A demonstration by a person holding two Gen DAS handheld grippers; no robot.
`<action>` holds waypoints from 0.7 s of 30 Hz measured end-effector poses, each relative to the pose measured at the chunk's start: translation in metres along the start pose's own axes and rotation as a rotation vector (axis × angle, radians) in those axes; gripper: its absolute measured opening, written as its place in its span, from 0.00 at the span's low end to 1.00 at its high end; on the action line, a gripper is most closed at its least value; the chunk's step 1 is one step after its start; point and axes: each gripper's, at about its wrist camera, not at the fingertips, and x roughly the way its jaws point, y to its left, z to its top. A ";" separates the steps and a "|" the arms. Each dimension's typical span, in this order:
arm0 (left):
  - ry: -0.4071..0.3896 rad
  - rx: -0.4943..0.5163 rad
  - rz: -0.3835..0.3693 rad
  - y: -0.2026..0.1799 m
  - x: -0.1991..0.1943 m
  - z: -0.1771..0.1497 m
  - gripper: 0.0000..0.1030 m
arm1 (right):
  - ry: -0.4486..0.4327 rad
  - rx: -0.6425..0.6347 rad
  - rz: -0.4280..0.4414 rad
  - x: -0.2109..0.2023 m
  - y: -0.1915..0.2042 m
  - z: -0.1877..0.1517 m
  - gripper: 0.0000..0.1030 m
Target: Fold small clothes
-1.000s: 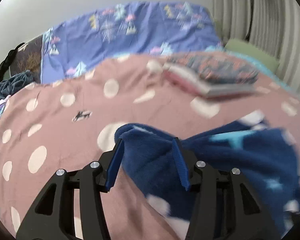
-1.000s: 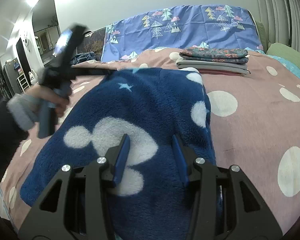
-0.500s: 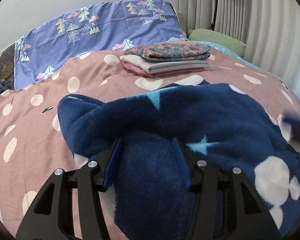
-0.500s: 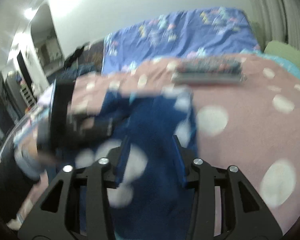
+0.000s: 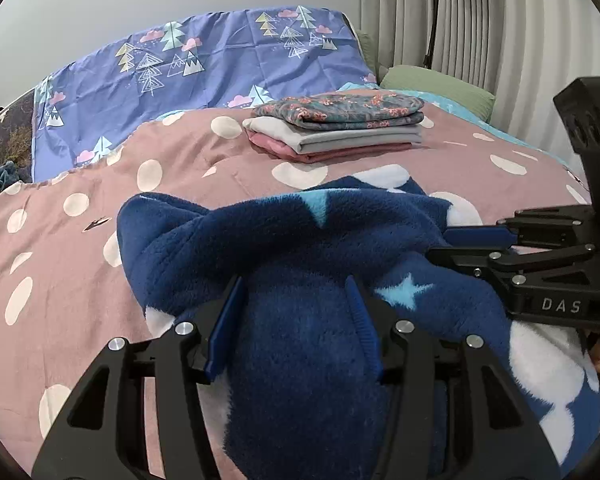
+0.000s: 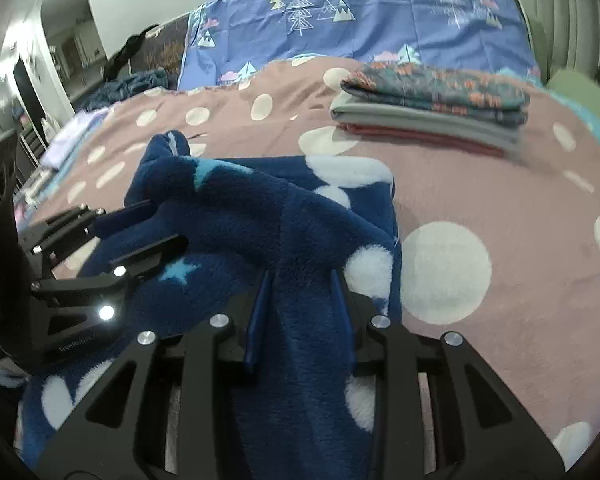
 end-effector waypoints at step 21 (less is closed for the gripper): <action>-0.067 0.087 -0.072 -0.045 -0.085 -0.068 0.62 | -0.102 0.139 0.140 -0.106 -0.007 -0.098 0.59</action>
